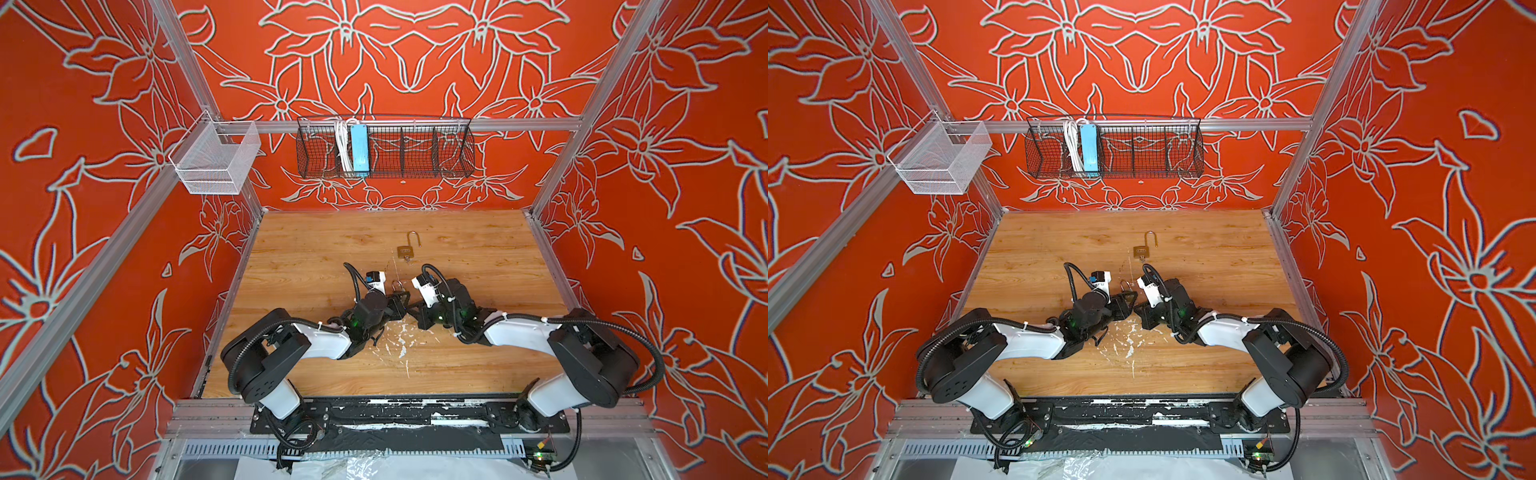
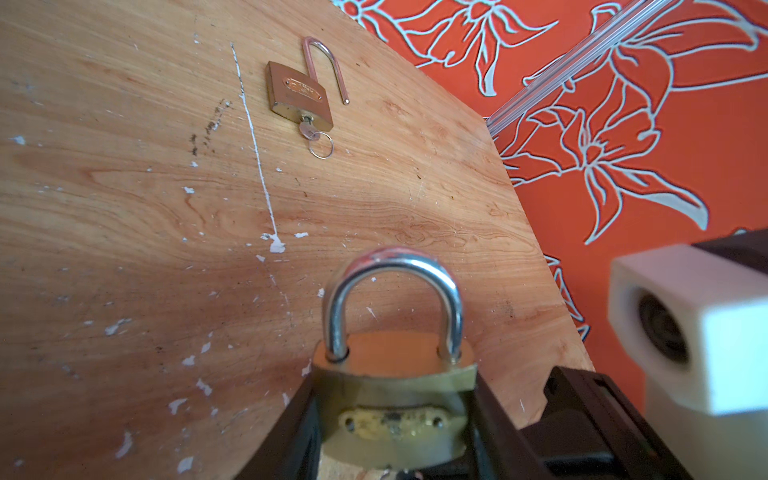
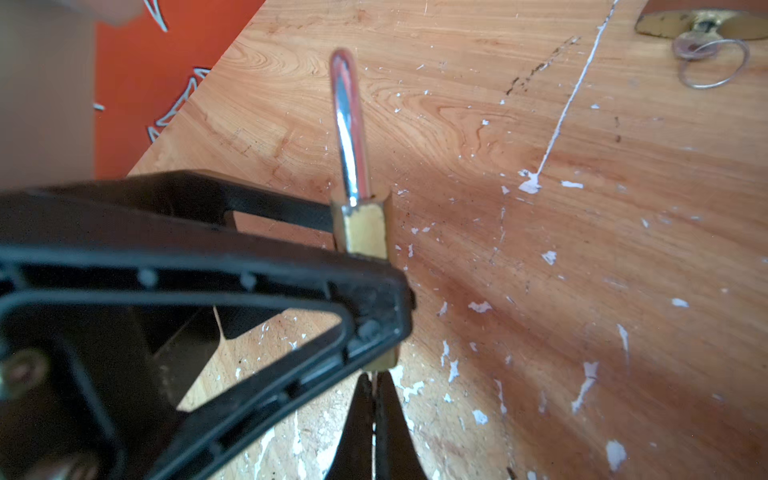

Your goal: Unlock with the key

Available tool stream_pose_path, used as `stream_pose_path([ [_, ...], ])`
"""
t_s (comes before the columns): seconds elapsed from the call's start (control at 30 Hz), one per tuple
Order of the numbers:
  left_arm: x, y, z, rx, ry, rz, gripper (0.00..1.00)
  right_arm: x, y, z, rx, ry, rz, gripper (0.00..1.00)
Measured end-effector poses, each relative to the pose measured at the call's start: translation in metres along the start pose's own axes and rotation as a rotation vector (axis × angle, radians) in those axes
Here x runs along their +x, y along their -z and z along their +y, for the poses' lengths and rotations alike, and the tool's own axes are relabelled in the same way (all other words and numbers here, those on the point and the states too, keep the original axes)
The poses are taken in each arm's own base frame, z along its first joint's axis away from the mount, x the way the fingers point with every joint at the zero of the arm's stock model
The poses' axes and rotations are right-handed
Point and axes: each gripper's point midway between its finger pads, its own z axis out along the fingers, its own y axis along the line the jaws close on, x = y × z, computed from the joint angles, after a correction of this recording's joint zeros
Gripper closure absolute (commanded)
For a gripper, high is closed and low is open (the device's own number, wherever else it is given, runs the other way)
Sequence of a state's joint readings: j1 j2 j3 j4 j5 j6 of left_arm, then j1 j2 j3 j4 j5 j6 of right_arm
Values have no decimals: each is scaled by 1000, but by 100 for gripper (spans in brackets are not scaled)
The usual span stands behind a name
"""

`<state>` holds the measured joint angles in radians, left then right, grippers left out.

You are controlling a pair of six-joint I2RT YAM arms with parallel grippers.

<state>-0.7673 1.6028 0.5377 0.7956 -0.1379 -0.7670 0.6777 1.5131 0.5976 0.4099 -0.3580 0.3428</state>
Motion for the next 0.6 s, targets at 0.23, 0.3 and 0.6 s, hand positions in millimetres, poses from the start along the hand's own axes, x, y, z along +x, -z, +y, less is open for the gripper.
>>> stream_pose_path([
  [0.23, 7, -9, -9, 38, -9, -4, 100, 2, 10, -13, -7, -55, -23, 100],
  [0.3, 8, -9, -12, 42, -14, -10, 100, 2, 12, -13, -22, -70, -28, 100],
  [0.6, 5, -9, -24, 57, -52, -78, 100, -4, 23, -12, -47, -88, -59, 100],
])
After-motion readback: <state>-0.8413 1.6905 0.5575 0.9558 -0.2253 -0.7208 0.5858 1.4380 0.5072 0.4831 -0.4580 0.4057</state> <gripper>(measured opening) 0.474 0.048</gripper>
